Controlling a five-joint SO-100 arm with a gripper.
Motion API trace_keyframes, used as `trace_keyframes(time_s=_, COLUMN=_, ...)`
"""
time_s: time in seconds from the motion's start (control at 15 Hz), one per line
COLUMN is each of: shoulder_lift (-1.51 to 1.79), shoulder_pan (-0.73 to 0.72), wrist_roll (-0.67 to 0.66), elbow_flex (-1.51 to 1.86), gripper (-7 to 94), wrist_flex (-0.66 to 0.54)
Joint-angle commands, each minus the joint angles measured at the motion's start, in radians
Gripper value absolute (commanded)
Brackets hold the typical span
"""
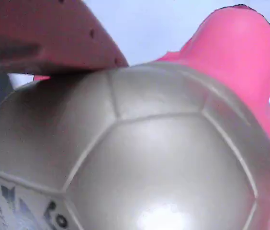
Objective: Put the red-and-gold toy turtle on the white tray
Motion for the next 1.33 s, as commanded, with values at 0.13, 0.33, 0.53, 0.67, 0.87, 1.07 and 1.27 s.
trace_keyframes(time_s=0.13, shoulder_lift=-0.015, shoulder_pan=0.031, wrist_roll=-0.034, elbow_flex=-0.063, gripper=0, wrist_flex=0.003)
trace_keyframes(time_s=0.33, shoulder_lift=-0.034, shoulder_pan=0.037, wrist_roll=-0.048, elbow_flex=-0.028, gripper=0, wrist_flex=-0.043)
trace_keyframes(time_s=0.53, shoulder_lift=-0.044, shoulder_pan=0.041, wrist_roll=-0.06, elbow_flex=0.0, gripper=0, wrist_flex=-0.066)
trace_keyframes(time_s=0.67, shoulder_lift=-0.043, shoulder_pan=0.041, wrist_roll=-0.06, elbow_flex=0.041, gripper=19, wrist_flex=-0.094)
trace_keyframes(time_s=0.87, shoulder_lift=-0.029, shoulder_pan=0.04, wrist_roll=-0.069, elbow_flex=0.077, gripper=44, wrist_flex=-0.098)
trace_keyframes(time_s=1.07, shoulder_lift=-0.028, shoulder_pan=0.04, wrist_roll=-0.089, elbow_flex=0.08, gripper=56, wrist_flex=-0.078)
trace_keyframes(time_s=1.27, shoulder_lift=-0.021, shoulder_pan=0.043, wrist_roll=-0.094, elbow_flex=0.077, gripper=60, wrist_flex=-0.066)
